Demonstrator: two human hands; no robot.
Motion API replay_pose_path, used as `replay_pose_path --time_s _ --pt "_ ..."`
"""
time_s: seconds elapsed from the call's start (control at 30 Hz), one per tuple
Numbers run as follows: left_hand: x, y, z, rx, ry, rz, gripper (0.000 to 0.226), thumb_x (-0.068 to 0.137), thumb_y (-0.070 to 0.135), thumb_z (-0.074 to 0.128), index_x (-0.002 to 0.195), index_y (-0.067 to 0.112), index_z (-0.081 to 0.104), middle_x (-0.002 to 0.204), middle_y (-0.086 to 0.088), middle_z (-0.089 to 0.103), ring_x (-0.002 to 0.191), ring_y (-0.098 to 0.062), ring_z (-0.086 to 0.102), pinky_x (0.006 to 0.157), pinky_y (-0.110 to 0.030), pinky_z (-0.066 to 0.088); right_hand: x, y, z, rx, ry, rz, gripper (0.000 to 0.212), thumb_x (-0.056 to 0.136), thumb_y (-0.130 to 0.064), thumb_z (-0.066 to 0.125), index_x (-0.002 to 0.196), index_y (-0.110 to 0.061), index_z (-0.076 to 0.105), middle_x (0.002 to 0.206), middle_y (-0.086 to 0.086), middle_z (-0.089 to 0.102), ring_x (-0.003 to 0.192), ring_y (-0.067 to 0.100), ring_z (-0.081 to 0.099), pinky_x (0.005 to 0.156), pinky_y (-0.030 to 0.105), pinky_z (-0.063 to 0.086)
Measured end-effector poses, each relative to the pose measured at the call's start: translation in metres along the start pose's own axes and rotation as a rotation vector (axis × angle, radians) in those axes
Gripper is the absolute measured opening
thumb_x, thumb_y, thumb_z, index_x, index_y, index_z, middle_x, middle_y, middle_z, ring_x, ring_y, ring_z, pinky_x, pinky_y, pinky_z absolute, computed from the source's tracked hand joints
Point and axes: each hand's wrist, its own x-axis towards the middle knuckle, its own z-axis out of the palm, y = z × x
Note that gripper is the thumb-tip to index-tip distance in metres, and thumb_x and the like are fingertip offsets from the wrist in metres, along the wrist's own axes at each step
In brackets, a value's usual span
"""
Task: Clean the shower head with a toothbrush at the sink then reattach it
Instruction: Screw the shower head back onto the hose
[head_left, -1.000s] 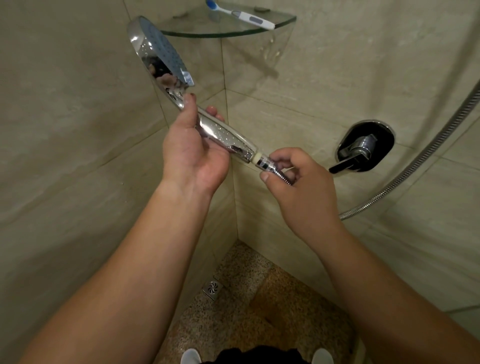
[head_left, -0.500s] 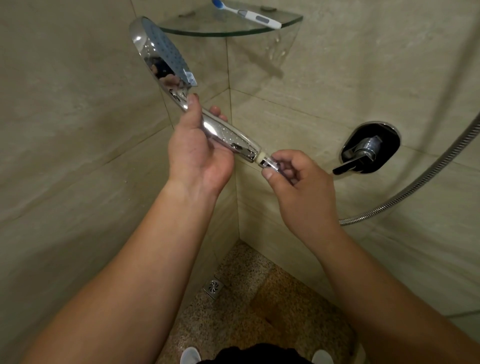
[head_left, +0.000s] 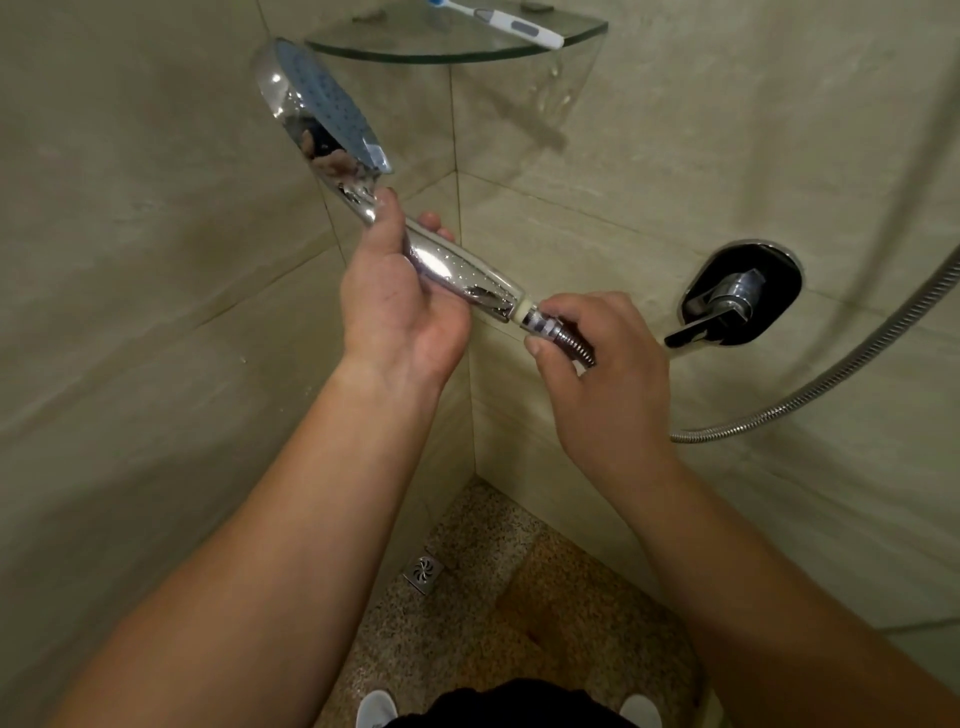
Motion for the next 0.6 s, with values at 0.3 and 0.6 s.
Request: replay_pose_path --time_s 0.3,0.6 --pt "0.012 0.007 -0.002 -0.049 0.013 -0.033 0.008 0.099 0.023 0.066 0.099 0.015 0.063 0.085 -0.005 0.053 0.078 -0.014 0.052 0.099 -0.031 0.048 -0.001 0.012 0.003 0.004 0.092 -0.065 0.019 0.080 0.000 0.073 0.097 -0.007 0.070 0.099 0.007 0.060 0.087 0.005 0.052 0.078 0.003 0.035" --pt "0.019 0.001 -0.008 -0.010 -0.049 -0.037 0.017 0.097 0.025 0.069 0.108 0.016 0.060 0.081 -0.002 0.055 0.075 -0.013 0.053 0.097 -0.032 0.047 0.007 0.007 0.002 0.044 -0.003 0.031 0.020 0.082 -0.014 0.074 0.101 -0.021 0.072 0.098 -0.006 0.062 0.088 0.000 0.055 0.079 0.007 0.038"
